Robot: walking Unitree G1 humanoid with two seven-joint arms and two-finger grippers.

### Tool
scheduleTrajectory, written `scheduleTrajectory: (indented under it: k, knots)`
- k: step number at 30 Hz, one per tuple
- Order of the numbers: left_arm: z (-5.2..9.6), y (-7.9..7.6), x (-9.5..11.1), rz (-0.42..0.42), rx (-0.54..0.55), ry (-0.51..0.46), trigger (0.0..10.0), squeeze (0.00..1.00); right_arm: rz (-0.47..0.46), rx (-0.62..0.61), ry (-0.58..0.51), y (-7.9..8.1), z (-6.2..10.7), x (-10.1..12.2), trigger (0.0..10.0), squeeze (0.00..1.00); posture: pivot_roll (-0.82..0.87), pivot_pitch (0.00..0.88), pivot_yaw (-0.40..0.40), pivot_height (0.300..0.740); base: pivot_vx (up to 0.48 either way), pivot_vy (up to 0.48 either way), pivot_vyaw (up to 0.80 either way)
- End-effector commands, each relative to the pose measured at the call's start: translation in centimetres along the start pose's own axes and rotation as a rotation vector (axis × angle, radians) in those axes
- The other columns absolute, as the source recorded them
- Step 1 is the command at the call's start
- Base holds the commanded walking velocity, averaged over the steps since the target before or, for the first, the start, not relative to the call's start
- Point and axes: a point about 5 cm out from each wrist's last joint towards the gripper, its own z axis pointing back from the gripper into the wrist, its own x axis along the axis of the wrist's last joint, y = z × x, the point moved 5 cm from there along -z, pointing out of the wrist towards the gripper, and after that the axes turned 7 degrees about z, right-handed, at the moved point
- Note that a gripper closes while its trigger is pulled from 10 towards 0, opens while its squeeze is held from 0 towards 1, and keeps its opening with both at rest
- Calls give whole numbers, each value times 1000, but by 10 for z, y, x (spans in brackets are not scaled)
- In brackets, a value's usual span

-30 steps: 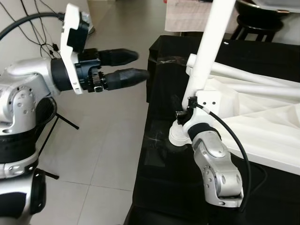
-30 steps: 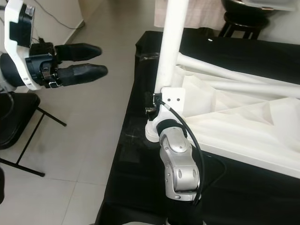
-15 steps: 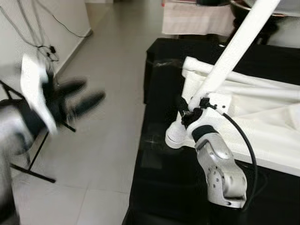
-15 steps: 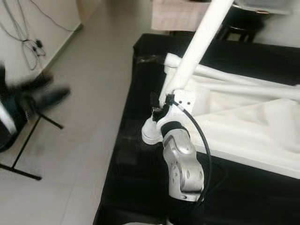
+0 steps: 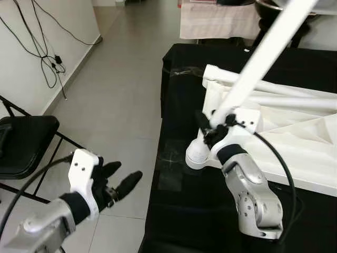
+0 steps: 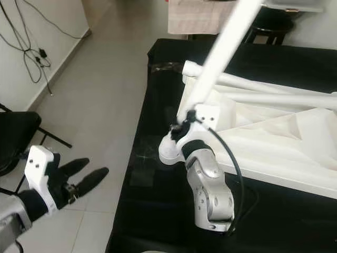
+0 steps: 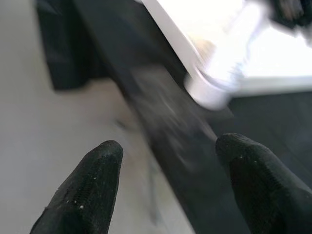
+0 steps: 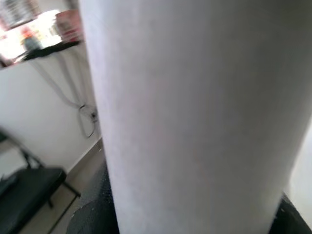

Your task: Building children table

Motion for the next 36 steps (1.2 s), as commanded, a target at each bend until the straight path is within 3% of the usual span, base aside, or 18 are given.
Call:
scheduleTrajectory:
  k: [1, 6, 14, 16, 17, 18, 20, 24, 25, 26, 27, 28, 29, 30, 31, 33, 36]
  knots:
    - [0, -6, -1, -18, 9, -9, 10000, 0, 47, 100, -30, 14, 1, 2, 10000, 0, 60, 204, -3, 740, 0, 0, 0]
    - [1, -2, 21, -30, 48, -98, 10000, 0, 120, 230, -78, 22, 0, 7, 10000, 0, 69, 205, -10, 740, 0, 0, 0]
    - [2, -8, 43, -76, 4, -151, 10000, 0, 97, 333, -51, 25, 4, -6, 10000, 0, 70, 205, -9, 740, 0, 0, 0]
    - [1, -11, 50, -97, -16, -172, 10000, 0, 78, 318, -24, 17, -1, -14, 10000, 0, 71, 204, -9, 740, 0, 0, 0]
    - [1, -12, 57, -83, -35, -197, 10000, 0, 48, 265, -27, 4, -11, -11, 10000, 0, 77, 204, -13, 740, 0, 0, 0]
    - [1, -12, 57, -83, -35, -197, 10000, 0, 48, 265, -27, 4, -11, -11, 10000, 0, 77, 204, -13, 740, 0, 0, 0]
    - [2, -14, 62, -63, -67, -216, 10000, 0, -16, 216, -51, -11, -25, -2, 10000, 0, 71, 205, -6, 740, 0, 0, 0]
    - [2, -16, 58, -66, -79, -196, 10000, 0, -50, 219, -81, -15, -33, 7, 10000, 0, 71, 205, -6, 740, 0, 0, 0]
    - [4, -24, 36, -60, -118, -111, 10000, 0, -92, 317, -137, -11, -41, 24, 10000, 0, 68, 214, -5, 740, 0, 0, 0]
    - [4, -24, 36, -60, -118, -111, 10000, 0, -92, 317, -137, -11, -41, 24, 10000, 0, 68, 214, -5, 740, 0, 0, 0]
    - [7, -33, 13, -56, -152, -19, 10000, 0, -123, 458, -189, -2, -44, 40, 10000, 0, 67, 227, -9, 740, 0, 0, 0]
    - [7, -33, 13, -56, -152, -19, 10000, 0, -123, 458, -189, -2, -44, 40, 10000, 0, 67, 227, -9, 740, 0, 0, 0]
    - [13, -41, -12, -44, -167, 67, 10000, 0, -111, 681, -205, 13, -40, 49, 10000, 0, 69, 244, -13, 740, 0, 0, 0]
    - [13, -41, -12, -44, -167, 67, 10000, 0, -111, 681, -205, 13, -40, 49, 10000, 0, 69, 244, -13, 740, 0, 0, 0]
    - [17, -46, -28, -33, -161, 118, 10000, 0, -93, 855, -199, 23, -35, 52, 10000, 0, 74, 260, -17, 740, 0, 0, 0]
    - [21, -51, -40, -25, -119, 140, 10000, 0, -68, 1045, -165, 32, -27, 49, 10000, 0, 85, 283, -23, 740, 0, 0, 0]
    - [22, -52, -39, -11, -88, 123, 10000, 0, -56, 1099, -154, 33, -26, 48, 10000, 0, 96, 301, -25, 740, 0, 0, 0]
